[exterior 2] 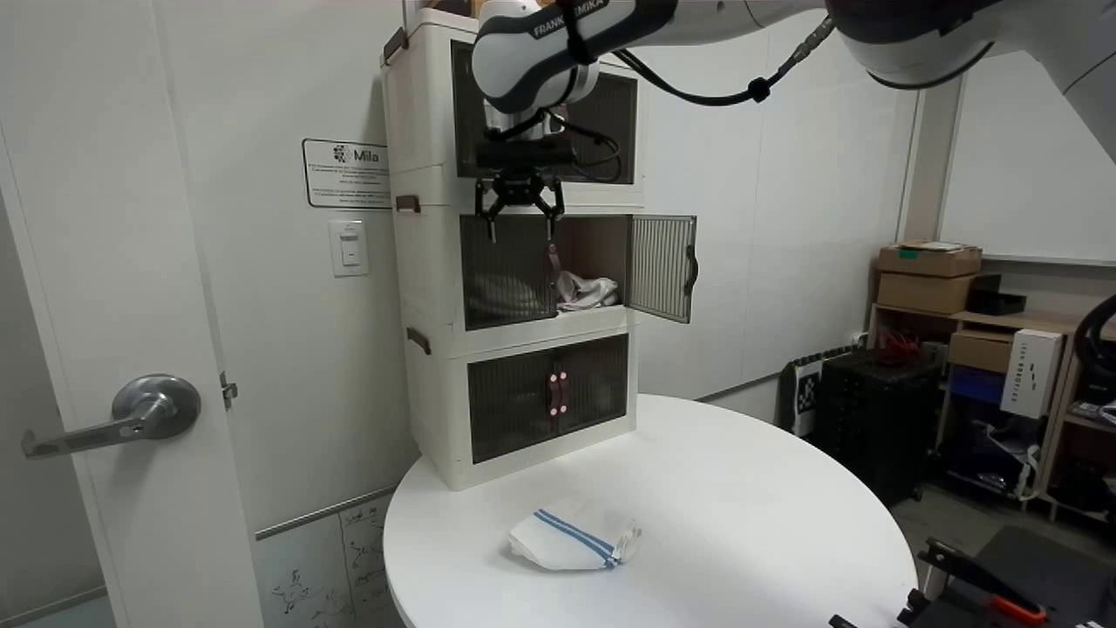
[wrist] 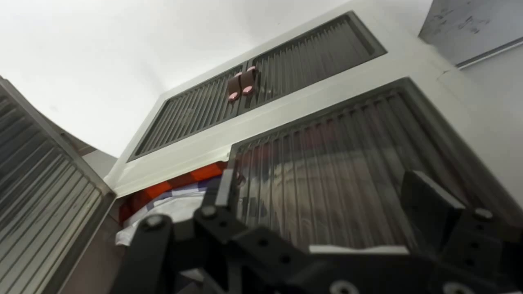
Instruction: Close the left door of the second cabinet
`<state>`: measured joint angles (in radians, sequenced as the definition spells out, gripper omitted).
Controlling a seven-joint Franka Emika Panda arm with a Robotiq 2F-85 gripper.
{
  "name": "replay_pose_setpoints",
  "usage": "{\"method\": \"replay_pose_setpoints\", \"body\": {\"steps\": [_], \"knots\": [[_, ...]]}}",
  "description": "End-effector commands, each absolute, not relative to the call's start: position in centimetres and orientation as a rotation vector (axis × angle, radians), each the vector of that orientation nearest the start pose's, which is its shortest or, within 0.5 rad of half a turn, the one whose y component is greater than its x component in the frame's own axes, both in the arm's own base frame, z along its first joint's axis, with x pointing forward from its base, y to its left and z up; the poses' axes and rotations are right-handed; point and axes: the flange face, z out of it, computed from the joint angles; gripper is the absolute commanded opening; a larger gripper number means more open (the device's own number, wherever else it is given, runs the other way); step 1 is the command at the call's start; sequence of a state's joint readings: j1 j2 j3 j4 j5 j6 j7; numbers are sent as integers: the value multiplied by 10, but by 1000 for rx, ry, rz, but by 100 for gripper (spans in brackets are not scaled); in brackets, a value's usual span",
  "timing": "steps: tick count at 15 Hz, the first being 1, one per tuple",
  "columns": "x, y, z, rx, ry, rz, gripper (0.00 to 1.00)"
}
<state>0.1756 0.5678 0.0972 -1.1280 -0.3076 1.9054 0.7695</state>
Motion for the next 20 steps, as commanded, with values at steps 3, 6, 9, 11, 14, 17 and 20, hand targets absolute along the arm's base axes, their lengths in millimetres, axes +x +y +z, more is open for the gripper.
{"method": "replay_pose_setpoints", "body": {"steps": [3, 6, 9, 11, 14, 17, 20], "knots": [[646, 156, 548, -3149, 336, -209, 100], [598, 145, 553, -3178, 171, -5, 100], [548, 131, 550, -3200, 13, 180, 100], [520, 123, 549, -3211, -62, 203, 100], [482, 107, 551, -3249, -129, 138, 100], [442, 86, 553, -3237, -27, 42, 100], [400, 60, 550, -3187, 101, -48, 100]]}}
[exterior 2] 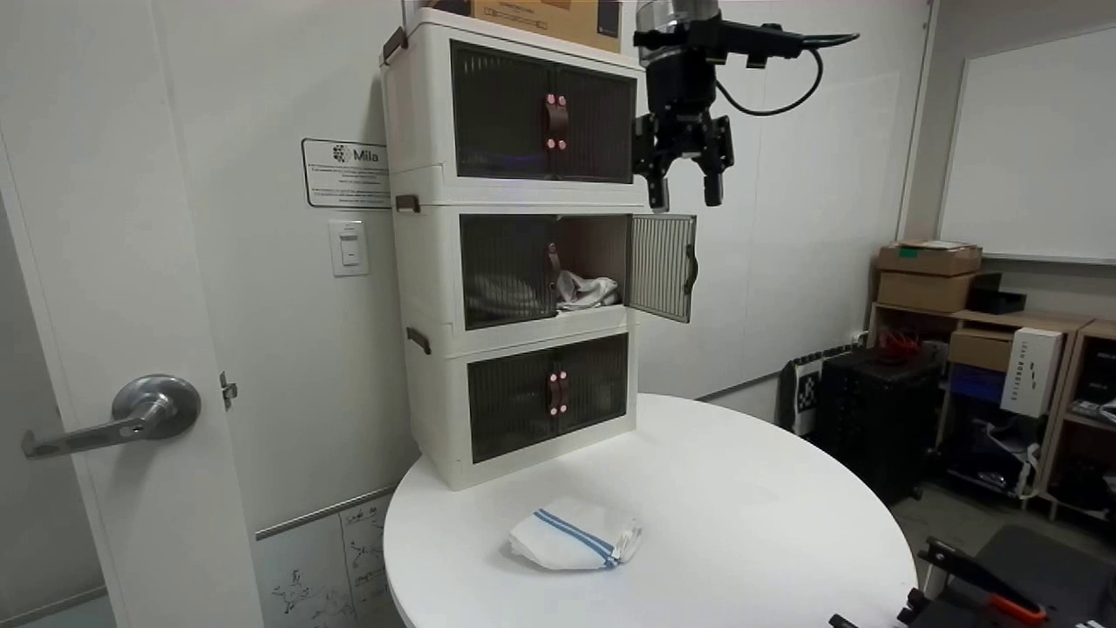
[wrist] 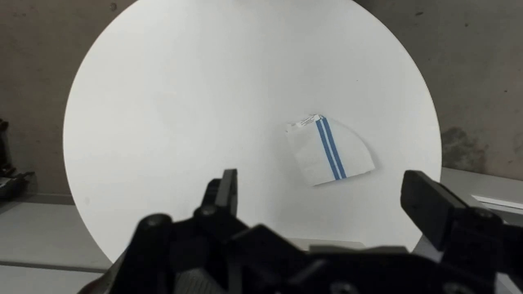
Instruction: Close the left door of the second cabinet
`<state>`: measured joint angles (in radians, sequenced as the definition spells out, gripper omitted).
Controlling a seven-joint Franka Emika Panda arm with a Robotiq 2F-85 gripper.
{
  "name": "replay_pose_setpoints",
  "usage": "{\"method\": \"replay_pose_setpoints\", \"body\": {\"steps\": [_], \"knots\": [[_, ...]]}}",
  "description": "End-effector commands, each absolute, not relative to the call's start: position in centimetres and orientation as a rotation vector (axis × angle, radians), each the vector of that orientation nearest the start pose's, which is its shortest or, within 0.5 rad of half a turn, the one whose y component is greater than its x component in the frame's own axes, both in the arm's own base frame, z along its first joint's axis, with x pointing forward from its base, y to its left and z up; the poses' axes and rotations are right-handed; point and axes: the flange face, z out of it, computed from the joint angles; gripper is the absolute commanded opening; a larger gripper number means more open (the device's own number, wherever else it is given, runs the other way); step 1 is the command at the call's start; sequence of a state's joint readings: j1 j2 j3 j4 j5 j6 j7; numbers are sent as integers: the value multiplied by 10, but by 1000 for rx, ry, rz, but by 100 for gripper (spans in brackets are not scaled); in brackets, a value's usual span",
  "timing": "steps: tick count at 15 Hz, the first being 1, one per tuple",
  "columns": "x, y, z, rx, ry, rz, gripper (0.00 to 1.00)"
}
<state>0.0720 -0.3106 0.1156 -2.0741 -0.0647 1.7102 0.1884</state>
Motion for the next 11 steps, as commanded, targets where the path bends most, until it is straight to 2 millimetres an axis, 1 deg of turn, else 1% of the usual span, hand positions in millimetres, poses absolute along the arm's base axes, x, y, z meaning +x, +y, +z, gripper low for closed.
{"method": "replay_pose_setpoints", "body": {"steps": [1, 2, 4, 5, 7, 11], "knots": [[385, 49, 546, -3144, 154, -60, 100], [422, 66, 552, -3212, 71, 17, 100], [398, 51, 550, -3179, 125, -13, 100], [391, 48, 549, -3173, 135, -25, 100], [386, 48, 548, -3171, 135, -37, 100], [386, 48, 545, -3171, 135, -34, 100]]}}
